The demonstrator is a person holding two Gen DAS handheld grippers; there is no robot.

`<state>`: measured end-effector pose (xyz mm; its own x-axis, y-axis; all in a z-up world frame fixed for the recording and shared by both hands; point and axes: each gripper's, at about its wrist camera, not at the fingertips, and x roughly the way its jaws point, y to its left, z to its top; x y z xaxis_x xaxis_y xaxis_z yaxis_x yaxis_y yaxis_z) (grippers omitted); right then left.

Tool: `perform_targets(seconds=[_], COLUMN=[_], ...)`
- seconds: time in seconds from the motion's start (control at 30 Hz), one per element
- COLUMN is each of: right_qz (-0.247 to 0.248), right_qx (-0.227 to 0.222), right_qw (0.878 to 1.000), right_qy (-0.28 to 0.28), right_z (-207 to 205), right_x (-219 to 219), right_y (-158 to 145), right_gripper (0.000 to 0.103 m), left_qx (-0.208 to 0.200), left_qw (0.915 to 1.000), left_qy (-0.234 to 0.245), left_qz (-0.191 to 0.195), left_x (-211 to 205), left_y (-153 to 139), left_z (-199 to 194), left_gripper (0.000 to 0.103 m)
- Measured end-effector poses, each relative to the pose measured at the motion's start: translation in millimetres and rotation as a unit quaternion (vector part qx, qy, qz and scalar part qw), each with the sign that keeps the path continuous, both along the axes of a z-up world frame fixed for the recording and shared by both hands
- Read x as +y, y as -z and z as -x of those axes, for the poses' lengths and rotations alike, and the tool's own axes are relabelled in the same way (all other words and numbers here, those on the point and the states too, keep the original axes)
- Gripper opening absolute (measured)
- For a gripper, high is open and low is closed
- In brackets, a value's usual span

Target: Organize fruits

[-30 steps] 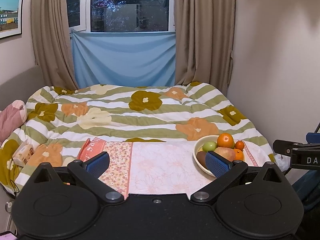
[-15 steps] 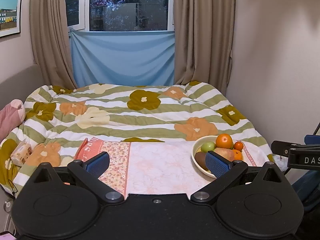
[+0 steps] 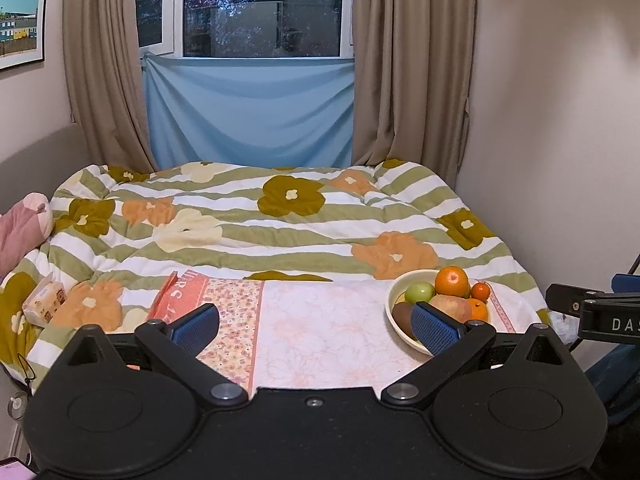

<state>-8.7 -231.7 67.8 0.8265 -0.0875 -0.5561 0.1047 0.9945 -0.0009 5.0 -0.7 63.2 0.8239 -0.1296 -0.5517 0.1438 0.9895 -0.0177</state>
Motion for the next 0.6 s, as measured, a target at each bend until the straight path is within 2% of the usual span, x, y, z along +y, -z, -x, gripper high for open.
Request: perform_targets(seconds=[0.43,0.6], right_qz=[-0.003,-0.002], right_qx=[0.001,0.001], right_qw=[1.0,1.0], right_qy=[0.002,0.003], right_z=[-0.4,-0.1], right_x=[3.5,4.4], right_y=[5.1,4.8], right_gripper=[0.103,0.103], left_qx=[-0.002,0.0], left_qw=[0.9999,1.0], left_qy=[-0.002,0.004], left_qz=[-0.013,-0.007], left_x=[-1.2,-1.9], left_y=[1.3,3.6], left_z=[1.2,0.4], left_gripper=[0.103,0.103])
